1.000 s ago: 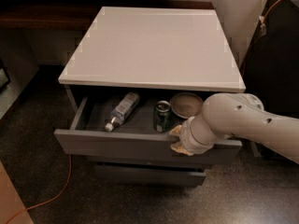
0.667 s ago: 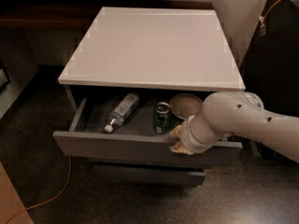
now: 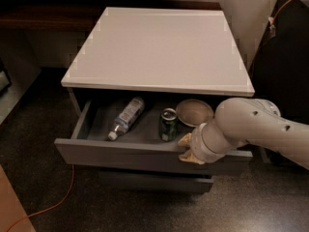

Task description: Pick blue plastic bottle from top drawer and place on counter

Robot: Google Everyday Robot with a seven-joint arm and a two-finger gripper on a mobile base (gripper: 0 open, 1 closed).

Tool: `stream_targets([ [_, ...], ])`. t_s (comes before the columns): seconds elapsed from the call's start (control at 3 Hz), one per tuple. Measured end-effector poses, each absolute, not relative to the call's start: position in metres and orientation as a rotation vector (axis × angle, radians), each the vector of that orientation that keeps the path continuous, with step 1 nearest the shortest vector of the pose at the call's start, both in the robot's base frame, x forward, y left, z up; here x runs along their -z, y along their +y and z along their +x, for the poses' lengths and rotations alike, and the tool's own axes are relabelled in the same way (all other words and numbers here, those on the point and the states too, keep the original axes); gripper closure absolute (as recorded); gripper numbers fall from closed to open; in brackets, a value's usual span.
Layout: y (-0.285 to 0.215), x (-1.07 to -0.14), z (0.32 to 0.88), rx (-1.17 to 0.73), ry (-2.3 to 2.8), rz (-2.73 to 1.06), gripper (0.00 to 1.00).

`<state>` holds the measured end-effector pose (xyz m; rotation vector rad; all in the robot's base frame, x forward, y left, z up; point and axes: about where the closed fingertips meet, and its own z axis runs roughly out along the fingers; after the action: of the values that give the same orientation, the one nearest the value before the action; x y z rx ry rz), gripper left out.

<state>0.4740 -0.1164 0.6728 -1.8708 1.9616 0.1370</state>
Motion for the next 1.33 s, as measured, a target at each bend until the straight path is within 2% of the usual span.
stream_targets([
  [0.67,-0.1162,-0.6744,0.4740,-0.137,1.962,-1.871,1.00],
  [1.0,-0.1162,-0.6744,0.4739,-0.137,1.962,-1.871,0.83],
  [1.33,-0.1162,-0.6744,0.4739,-0.137,1.962,-1.871,0.59],
])
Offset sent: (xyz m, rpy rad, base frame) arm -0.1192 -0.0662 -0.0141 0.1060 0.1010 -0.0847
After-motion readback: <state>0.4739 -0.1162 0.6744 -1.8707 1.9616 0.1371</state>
